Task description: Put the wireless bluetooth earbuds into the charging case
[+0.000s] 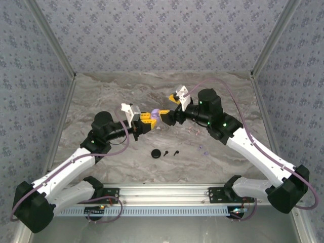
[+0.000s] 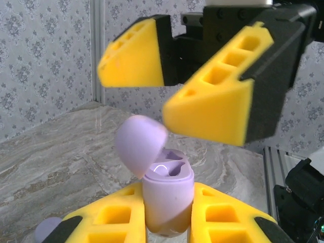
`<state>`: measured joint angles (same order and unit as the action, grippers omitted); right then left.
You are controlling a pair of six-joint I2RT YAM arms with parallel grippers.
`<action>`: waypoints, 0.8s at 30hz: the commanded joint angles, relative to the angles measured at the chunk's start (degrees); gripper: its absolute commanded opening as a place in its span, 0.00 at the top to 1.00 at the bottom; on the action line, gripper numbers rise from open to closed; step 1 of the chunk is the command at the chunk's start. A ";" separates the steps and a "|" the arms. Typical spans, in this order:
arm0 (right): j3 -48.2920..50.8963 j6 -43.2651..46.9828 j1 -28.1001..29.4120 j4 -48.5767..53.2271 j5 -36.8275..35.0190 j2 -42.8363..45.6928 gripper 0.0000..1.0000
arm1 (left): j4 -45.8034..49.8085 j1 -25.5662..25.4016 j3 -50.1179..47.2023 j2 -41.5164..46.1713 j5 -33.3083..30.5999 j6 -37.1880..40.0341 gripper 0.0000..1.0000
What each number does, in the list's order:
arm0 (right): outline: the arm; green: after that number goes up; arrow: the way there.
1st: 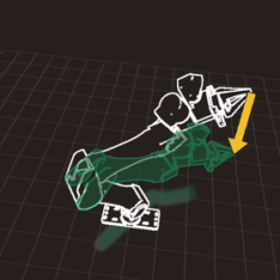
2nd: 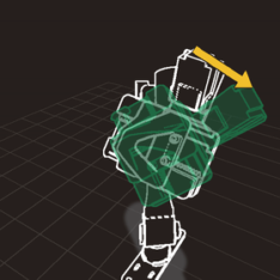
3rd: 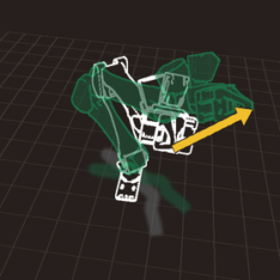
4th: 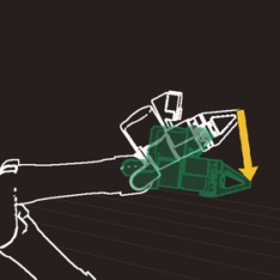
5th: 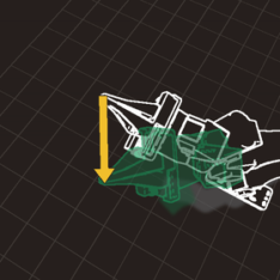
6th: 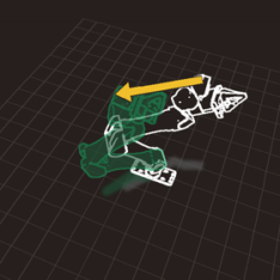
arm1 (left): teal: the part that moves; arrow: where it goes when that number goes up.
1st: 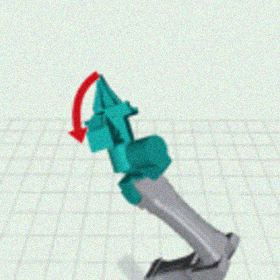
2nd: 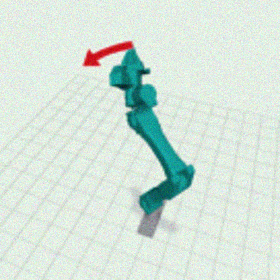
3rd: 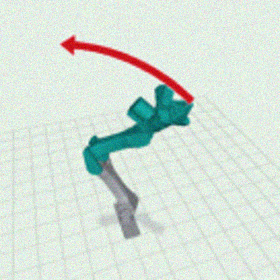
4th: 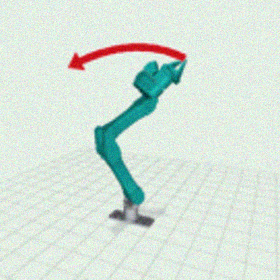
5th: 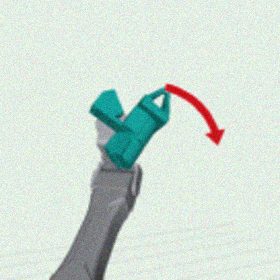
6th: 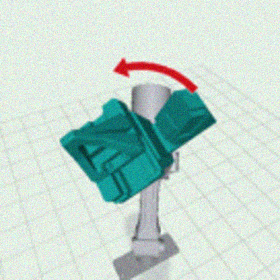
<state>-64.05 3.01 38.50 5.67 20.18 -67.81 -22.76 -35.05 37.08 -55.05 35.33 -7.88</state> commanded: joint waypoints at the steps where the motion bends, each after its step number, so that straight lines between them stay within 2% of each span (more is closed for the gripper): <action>1: -2.64 0.78 -0.65 1.53 0.02 -1.46 0.18 | -2.42 -0.55 3.02 -0.03 1.80 1.46 1.00; 5: -3.61 0.77 -0.90 2.15 0.69 -1.77 0.18 | -1.94 -0.54 2.95 -0.01 1.34 1.62 1.00; 11: -3.07 -3.55 -2.87 6.48 -2.15 4.05 0.17 | -1.54 -0.54 2.04 0.11 0.01 1.86 1.00; 15: -3.05 -12.31 -4.83 16.20 -7.77 7.55 0.17 | -2.68 -0.50 0.75 0.57 -0.62 1.90 1.00; 19: -2.47 -24.29 -8.04 31.95 -14.03 7.76 0.18 | -3.82 -0.61 -0.28 1.68 -1.10 1.81 1.00; 21: -0.94 -29.51 -9.96 38.13 -15.43 7.22 0.22 | -3.57 -0.62 -0.34 2.35 -1.21 1.92 1.00; 24: 3.94 -36.26 -12.15 41.80 -15.70 6.57 0.24 | -2.72 -0.72 -0.52 3.32 -1.32 2.46 1.00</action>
<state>-63.72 -21.91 27.81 35.48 7.66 -60.27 -23.79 -35.29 36.34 -53.58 34.37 -6.81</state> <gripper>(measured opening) 0.761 0.178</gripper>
